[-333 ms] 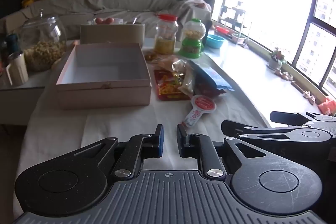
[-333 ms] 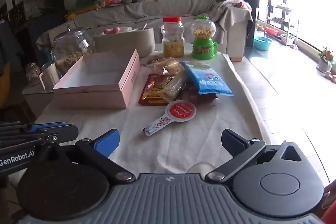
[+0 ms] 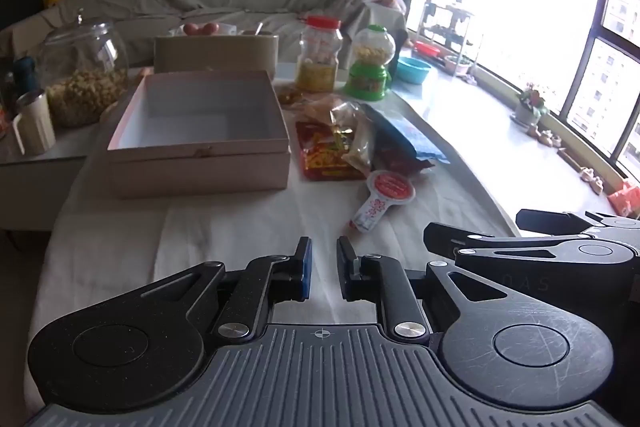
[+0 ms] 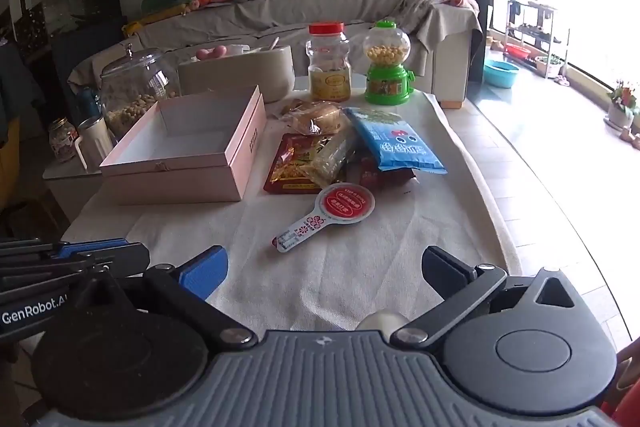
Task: Organize snacks
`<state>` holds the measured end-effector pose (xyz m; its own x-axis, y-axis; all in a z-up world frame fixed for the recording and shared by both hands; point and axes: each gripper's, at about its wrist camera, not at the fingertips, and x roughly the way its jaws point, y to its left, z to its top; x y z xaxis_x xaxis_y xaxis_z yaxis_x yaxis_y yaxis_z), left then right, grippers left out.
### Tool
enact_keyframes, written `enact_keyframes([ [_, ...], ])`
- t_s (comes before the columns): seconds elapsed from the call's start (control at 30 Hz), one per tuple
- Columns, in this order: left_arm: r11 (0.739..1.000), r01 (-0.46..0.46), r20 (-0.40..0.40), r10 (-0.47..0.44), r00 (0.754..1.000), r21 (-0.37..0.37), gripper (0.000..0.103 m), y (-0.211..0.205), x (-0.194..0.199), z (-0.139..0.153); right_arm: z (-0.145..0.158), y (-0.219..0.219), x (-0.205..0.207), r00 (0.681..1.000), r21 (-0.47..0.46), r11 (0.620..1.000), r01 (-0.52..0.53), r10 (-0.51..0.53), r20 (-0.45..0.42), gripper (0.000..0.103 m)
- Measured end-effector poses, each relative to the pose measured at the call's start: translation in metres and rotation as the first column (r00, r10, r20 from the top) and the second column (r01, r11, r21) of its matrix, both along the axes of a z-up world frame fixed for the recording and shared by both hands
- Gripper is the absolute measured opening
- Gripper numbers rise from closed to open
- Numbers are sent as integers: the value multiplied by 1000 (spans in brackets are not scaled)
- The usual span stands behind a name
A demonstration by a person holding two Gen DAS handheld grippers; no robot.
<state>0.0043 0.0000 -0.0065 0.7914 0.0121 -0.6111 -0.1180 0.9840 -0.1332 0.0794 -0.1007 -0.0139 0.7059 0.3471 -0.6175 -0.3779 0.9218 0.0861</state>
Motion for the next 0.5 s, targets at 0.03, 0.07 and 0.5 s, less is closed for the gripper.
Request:
enact_keyframes([
  [0.03, 1000, 0, -1, 0, 1000, -2, 17, 0, 0, 0, 1, -3, 0, 1000, 1, 1000, -2, 2, -1, 103],
  [0.07, 1000, -1, -2, 1, 1000, -3, 17, 0, 0, -1, 2, -7, 0, 1000, 0, 1000, -5, 5, -1, 103],
  [0.5, 1000, -3, -5, 3, 1000, -13, 17, 2, -2, 0, 4, -18, -4, 1000, 16, 1000, -17, 17, 7, 103],
])
